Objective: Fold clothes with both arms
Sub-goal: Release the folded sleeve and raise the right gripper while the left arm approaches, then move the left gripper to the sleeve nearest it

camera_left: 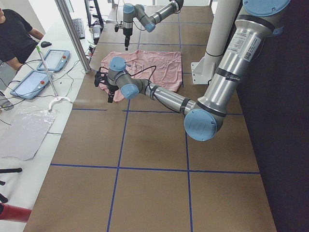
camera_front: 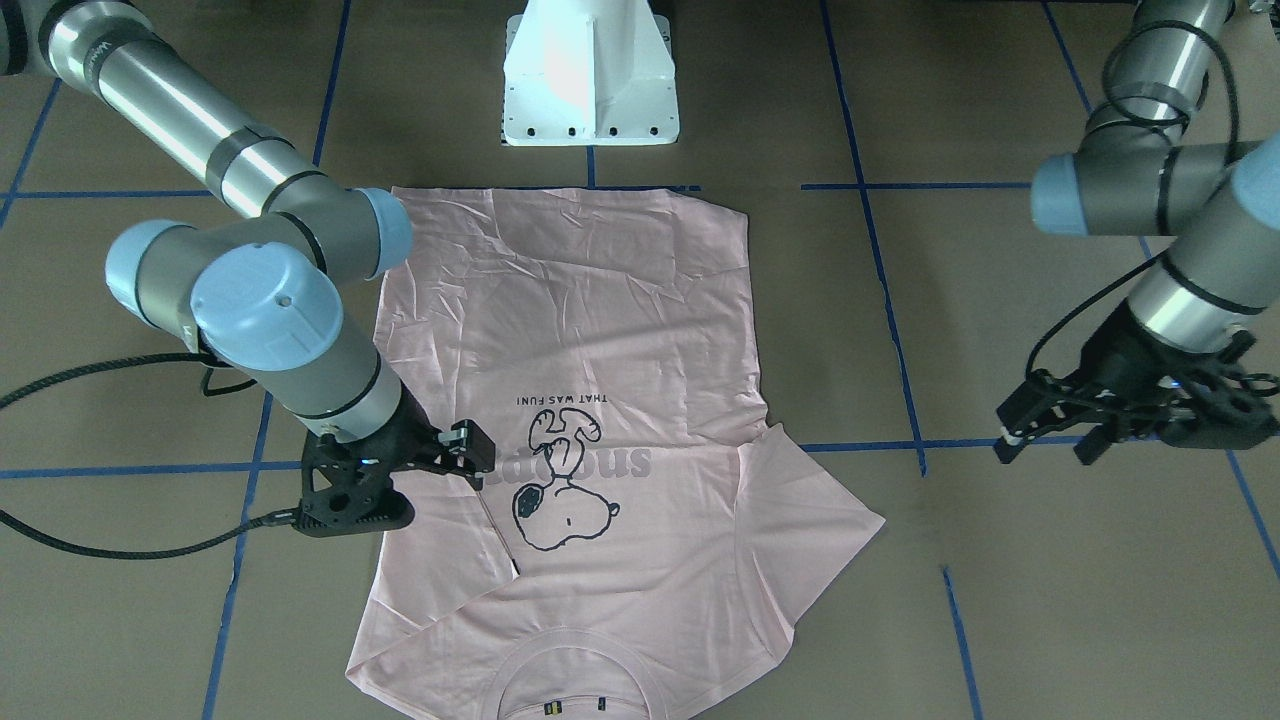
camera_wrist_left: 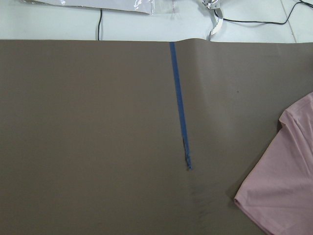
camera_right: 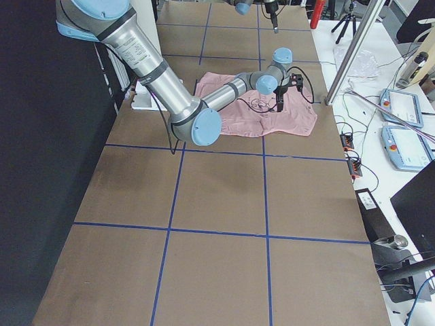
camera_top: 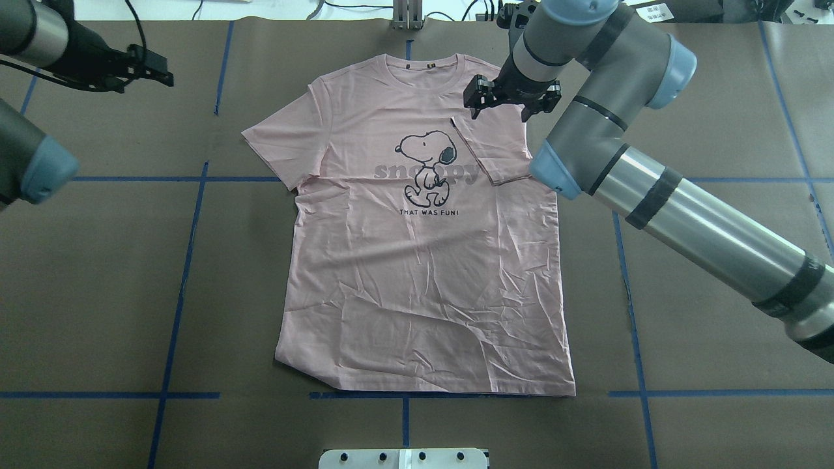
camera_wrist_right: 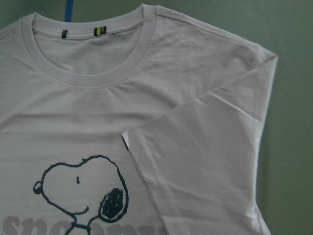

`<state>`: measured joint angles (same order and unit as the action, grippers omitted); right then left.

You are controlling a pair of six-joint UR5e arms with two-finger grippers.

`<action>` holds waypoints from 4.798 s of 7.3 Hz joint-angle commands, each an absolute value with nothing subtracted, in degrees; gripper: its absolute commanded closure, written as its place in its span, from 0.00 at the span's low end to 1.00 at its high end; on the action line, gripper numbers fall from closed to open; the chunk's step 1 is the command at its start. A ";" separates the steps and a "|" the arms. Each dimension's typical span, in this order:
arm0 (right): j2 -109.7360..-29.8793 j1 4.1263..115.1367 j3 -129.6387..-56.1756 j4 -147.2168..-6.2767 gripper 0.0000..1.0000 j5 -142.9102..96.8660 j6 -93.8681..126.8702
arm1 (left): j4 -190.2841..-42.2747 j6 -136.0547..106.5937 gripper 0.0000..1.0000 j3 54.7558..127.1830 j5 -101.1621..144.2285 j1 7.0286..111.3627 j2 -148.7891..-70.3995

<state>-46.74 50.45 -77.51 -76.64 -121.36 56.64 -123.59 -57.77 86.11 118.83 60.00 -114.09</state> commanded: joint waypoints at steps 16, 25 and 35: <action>-56.07 53.26 -91.14 -84.99 0.00 -123.66 55.90 | -135.18 -63.46 0.88 67.68 92.72 44.21 -122.52; -57.65 53.53 -93.77 -84.90 0.00 -123.84 55.99 | -121.82 -74.07 1.00 66.12 93.25 41.07 -142.54; -58.01 53.17 -93.96 -84.90 0.00 -123.57 56.51 | -129.03 -74.45 0.00 66.59 92.81 39.81 -134.42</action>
<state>-58.10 53.26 -93.96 -84.90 -123.58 56.29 -129.08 -75.11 64.11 92.84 39.16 -138.35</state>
